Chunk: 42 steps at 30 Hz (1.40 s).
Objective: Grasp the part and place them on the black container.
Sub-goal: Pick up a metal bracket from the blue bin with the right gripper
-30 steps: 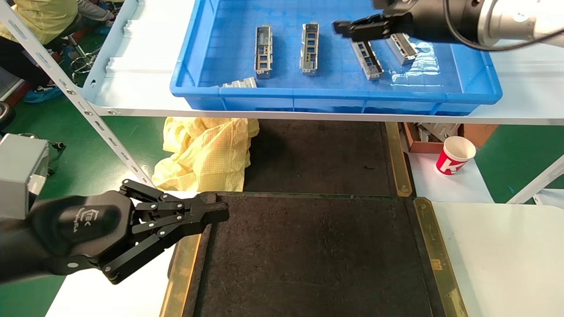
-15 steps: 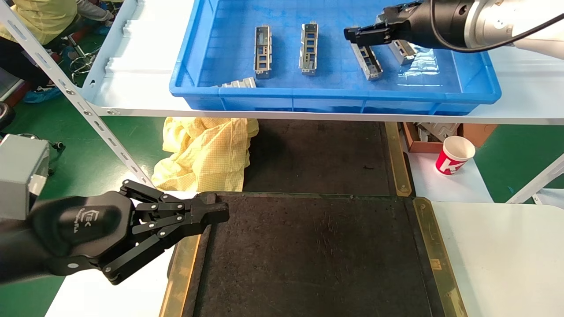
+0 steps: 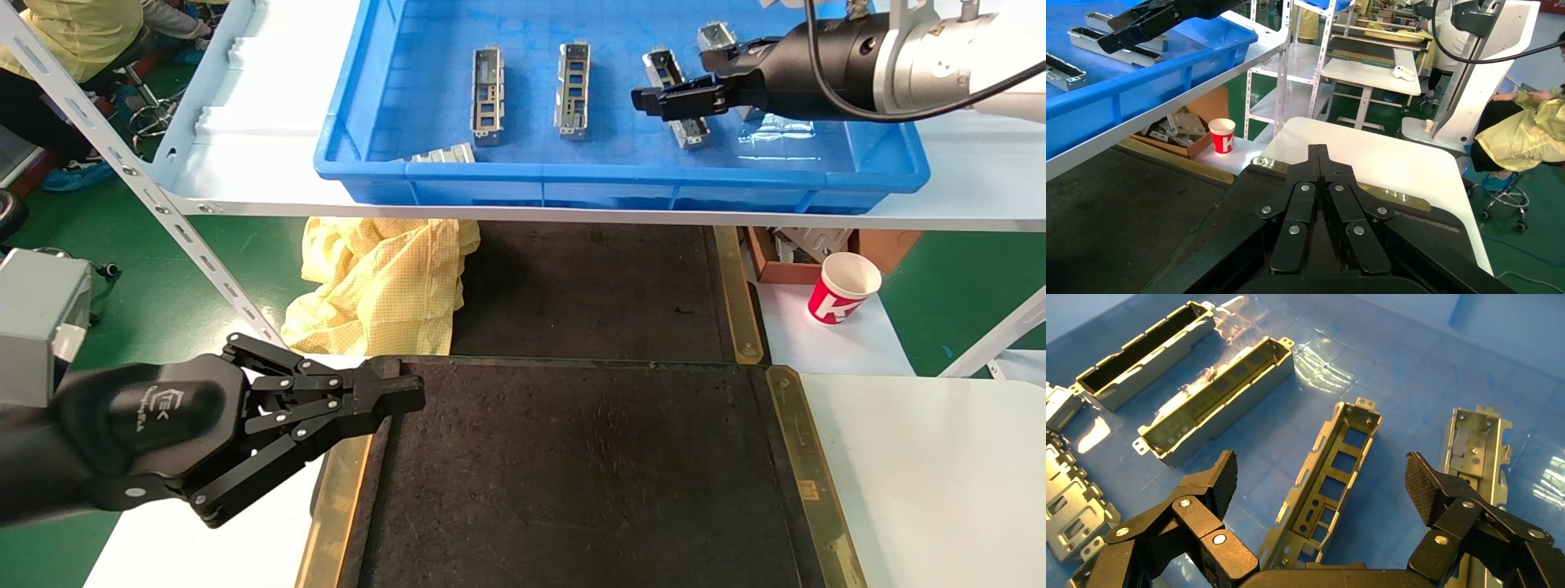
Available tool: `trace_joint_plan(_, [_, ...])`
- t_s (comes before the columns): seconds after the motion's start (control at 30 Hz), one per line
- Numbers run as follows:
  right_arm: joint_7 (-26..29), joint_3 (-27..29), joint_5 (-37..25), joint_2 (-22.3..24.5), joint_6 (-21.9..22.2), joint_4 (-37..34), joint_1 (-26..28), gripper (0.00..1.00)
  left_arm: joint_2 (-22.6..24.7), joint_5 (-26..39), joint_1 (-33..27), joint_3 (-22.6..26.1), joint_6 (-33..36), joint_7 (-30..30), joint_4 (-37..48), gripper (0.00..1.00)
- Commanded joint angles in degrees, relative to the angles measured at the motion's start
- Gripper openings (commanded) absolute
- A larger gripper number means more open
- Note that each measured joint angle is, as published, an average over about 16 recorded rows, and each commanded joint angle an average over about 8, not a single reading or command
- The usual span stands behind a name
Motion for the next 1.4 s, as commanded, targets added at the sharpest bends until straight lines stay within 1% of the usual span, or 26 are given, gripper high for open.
trace_joint_plan(0.03, [0.2,-0.1,-0.2,-0.1,-0.1,-0.4,0.1,0.09,0.0,0.0,0.0,0.0,0.0,0.0,0.0,0.00])
trace_joint_plan(0.07, [0.3,-0.1,-0.2,-0.1,0.0,-0.5,0.0,0.04,0.0,0.0,0.0,0.0,0.0,0.0,0.0,0.00])
trace_joint_plan(0.1, [0.3,-0.1,-0.2,-0.2,0.0,-0.6,0.0,0.01,0.0,0.0,0.0,0.0,0.0,0.0,0.0,0.00])
trace_joint_plan(0.2, [0.4,-0.1,-0.1,-0.4,0.4,-0.7,-0.3,0.00,0.0,0.0,0.0,0.0,0.0,0.0,0.0,0.00])
trace_joint_plan(0.27, [0.4,0.0,0.1,-0.5,0.6,-0.8,-0.4,0.00,0.0,0.0,0.0,0.0,0.0,0.0,0.0,0.06])
trace_joint_plan(0.3, [0.4,0.1,0.1,-0.6,0.7,-0.8,-0.5,0.00,0.0,0.0,0.0,0.0,0.0,0.0,0.0,0.12])
trace_joint_plan(0.47, [0.3,0.4,0.5,-0.9,1.0,-0.7,-0.9,0.00,0.0,0.0,0.0,0.0,0.0,0.0,0.0,0.74])
trace_joint_plan(0.53, [0.2,0.4,0.6,-1.0,1.1,-0.7,-0.9,0.00,0.0,0.0,0.0,0.0,0.0,0.0,0.0,0.94])
trace_joint_plan(0.57, [0.1,0.5,0.7,-1.0,1.0,-0.6,-0.9,0.00,0.0,0.0,0.0,0.0,0.0,0.0,0.0,1.00])
trace_joint_plan(1.07, [-1.4,-0.7,-1.1,-0.8,-0.1,-0.4,-0.7,0.00,0.0,0.0,0.0,0.0,0.0,0.0,0.0,1.00])
trace_joint_plan(1.4, [-3.1,-0.5,-0.7,0.0,-2.4,0.8,1.3,0.00,0.0,0.0,0.0,0.0,0.0,0.0,0.0,1.00])
